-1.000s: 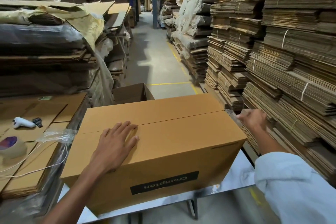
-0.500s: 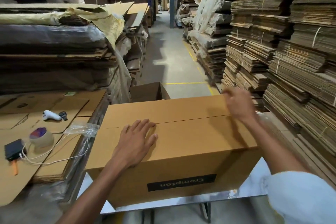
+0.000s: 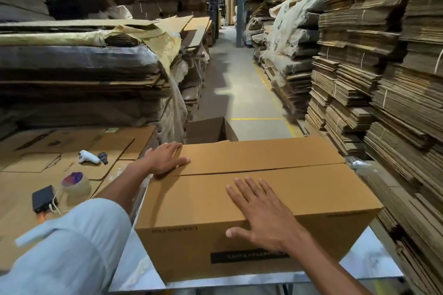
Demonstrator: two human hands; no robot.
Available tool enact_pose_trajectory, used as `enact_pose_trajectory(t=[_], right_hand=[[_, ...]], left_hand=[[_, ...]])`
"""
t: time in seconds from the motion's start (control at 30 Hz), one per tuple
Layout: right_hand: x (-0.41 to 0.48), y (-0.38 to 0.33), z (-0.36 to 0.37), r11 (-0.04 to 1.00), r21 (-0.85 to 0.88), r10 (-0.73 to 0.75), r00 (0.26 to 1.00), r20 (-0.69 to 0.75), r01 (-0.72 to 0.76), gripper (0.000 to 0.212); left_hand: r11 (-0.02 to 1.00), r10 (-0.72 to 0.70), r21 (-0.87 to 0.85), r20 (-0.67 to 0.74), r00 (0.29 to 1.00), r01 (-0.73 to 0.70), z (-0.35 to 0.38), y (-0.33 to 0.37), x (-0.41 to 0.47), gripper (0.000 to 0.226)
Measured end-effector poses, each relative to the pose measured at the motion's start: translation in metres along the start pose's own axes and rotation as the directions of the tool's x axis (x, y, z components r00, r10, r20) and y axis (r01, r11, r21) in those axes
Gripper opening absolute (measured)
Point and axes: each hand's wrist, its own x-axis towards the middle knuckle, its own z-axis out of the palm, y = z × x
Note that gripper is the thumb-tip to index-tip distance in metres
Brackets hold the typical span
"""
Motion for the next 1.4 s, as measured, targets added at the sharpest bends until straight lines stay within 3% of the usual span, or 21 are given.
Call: enact_pose_trajectory(t=[0.17, 0.23, 0.33, 0.4, 0.5, 0.57, 0.63, 0.7, 0.8, 0.93, 1.0, 1.07, 1.13, 1.2, 1.23, 1.27, 1.33, 1.4], right_hand=[[0.004, 0.007, -0.007, 1.0, 0.023, 0.016, 0.998, -0.053, -0.015, 0.088], [0.006, 0.025, -0.01, 0.998, 0.015, 0.055, 0.981, -0.185, -0.053, 0.073], [0.014, 0.065, -0.005, 0.96, -0.044, 0.24, 0.89, -0.387, -0.278, 0.044], [0.021, 0.084, -0.006, 0.915, 0.108, 0.397, 0.821, -0.411, -0.389, 0.026], [0.03, 0.093, -0.014, 0.853, 0.367, 0.499, 0.785, -0.368, -0.371, 0.021], [0.031, 0.093, -0.017, 0.83, 0.46, 0.483, 0.818, -0.312, -0.315, 0.026], [0.031, 0.087, -0.021, 0.833, 0.468, 0.427, 0.881, -0.205, -0.295, 0.04], [0.029, 0.08, -0.022, 0.855, 0.413, 0.372, 0.926, -0.069, -0.313, 0.075], [0.025, 0.07, -0.021, 0.929, 0.29, 0.254, 0.966, -0.048, -0.23, 0.115], [0.02, 0.067, -0.015, 0.973, 0.206, 0.111, 0.994, -0.012, -0.106, 0.121], [0.017, 0.068, -0.012, 0.967, 0.238, 0.103, 0.994, -0.043, -0.09, 0.113], [0.012, 0.068, -0.015, 0.926, 0.357, 0.166, 0.981, -0.105, -0.119, 0.098], [0.005, 0.066, -0.021, 0.913, 0.389, 0.194, 0.969, -0.155, -0.121, 0.088], [-0.003, 0.063, -0.023, 0.935, 0.342, 0.18, 0.953, -0.245, -0.089, 0.079], [-0.007, 0.061, -0.022, 0.944, 0.326, 0.178, 0.914, -0.365, -0.053, 0.074], [-0.009, 0.06, -0.02, 0.943, 0.333, 0.194, 0.831, -0.522, -0.011, 0.068], [-0.012, 0.064, -0.017, 0.882, 0.471, 0.382, 0.549, -0.743, 0.026, 0.063], [-0.014, 0.078, -0.021, 0.739, 0.673, 0.647, 0.255, -0.719, 0.021, 0.067]], left_hand=[[0.999, -0.044, -0.016, 0.013, 0.999, 0.044, 0.0, -0.001, 0.014, 0.092], [0.994, -0.093, 0.053, -0.03, 0.995, 0.094, -0.001, 0.002, 0.009, 0.089], [0.988, -0.077, 0.128, -0.074, 0.994, 0.086, 0.001, 0.016, -0.019, 0.083], [0.982, -0.006, 0.188, -0.081, 0.997, 0.021, 0.013, 0.039, -0.048, 0.077], [0.985, 0.059, 0.168, -0.099, 0.993, -0.042, 0.037, 0.082, -0.095, 0.079], [0.998, 0.028, 0.066, -0.131, 0.991, -0.02, 0.048, 0.101, -0.118, 0.082], [0.996, -0.002, 0.088, -0.175, 0.985, 0.018, 0.052, 0.106, -0.124, 0.082], [0.989, 0.003, 0.143, -0.22, 0.975, 0.029, 0.05, 0.106, -0.125, 0.086], [0.979, 0.037, 0.202, -0.266, 0.963, 0.018, 0.048, 0.101, -0.12, 0.09], [0.964, 0.121, 0.266, -0.352, 0.928, -0.024, 0.048, 0.096, -0.12, 0.085], [0.953, 0.186, 0.293, -0.347, 0.919, -0.082, 0.049, 0.092, -0.119, 0.09], [0.983, 0.156, 0.148, -0.385, 0.91, -0.106, 0.049, 0.085, -0.118, 0.083], [0.985, 0.043, -0.131, -0.453, 0.891, -0.114, 0.052, 0.08, -0.119, 0.067], [0.892, -0.112, -0.434, -0.482, 0.869, -0.126, 0.057, 0.075, -0.122, 0.065], [0.831, -0.182, -0.542, -0.473, 0.862, -0.122, 0.06, 0.074, -0.124, 0.066], [0.78, -0.232, -0.615, -0.46, 0.857, -0.119, 0.061, 0.073, -0.127, 0.067], [0.703, -0.291, -0.703, -0.427, 0.856, -0.112, 0.067, 0.069, -0.128, 0.066], [0.664, -0.316, -0.74, -0.408, 0.856, -0.108, 0.07, 0.065, -0.129, 0.066]])
